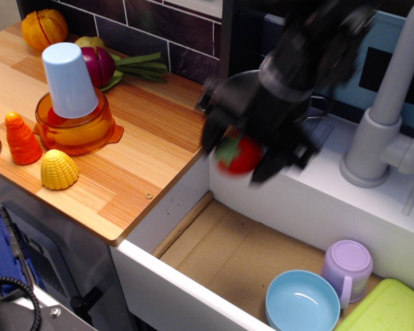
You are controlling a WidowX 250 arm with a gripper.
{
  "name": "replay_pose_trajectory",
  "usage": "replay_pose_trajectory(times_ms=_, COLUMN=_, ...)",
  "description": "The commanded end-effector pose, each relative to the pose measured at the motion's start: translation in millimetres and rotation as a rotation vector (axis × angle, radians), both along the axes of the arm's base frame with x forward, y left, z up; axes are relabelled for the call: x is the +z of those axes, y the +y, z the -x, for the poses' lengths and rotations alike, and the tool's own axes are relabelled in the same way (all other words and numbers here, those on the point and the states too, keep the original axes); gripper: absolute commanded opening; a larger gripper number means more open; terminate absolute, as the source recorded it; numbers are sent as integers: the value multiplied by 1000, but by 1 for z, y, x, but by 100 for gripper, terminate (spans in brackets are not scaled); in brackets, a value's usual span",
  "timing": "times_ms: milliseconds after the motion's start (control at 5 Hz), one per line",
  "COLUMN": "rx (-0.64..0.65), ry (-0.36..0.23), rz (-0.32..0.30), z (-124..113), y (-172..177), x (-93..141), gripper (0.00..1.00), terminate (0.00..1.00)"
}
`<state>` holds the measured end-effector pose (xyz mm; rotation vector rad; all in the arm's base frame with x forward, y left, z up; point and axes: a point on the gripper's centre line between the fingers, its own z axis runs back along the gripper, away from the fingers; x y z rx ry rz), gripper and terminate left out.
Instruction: Put strawberry in pot
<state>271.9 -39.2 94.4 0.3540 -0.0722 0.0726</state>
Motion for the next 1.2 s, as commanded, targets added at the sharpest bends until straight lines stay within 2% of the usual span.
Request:
replay_pose_trajectory(times_ms=0, rx=-149, ry=-57, rz=-68, z=-50, y=0, x=58, gripper=0, terminate=0)
replay_pose_trajectory(times_ms=200, rx=-196, ry=-73, rz=-68, z=-55, y=8, x=44, gripper=0, terminate=0)
replay_pose_trajectory(times_ms=400, rx=-270, ry=-99, rz=-46, z=-62, y=26, x=28, gripper=100, terminate=0)
replay_pose_trajectory(times_ms=600, rx=-312, ry=-130, rz=-81, z=-58, y=45, x=15, gripper=100, terminate=0)
replay_pose_trajectory(times_ms=800, rx=-344, ry=-138, rz=-87, z=-56, y=63, x=10, gripper=100, terminate=0)
replay_pose_trajectory(times_ms=1000, rx=-344, ry=-138, rz=-87, z=-56, y=63, x=10, gripper=100, terminate=0)
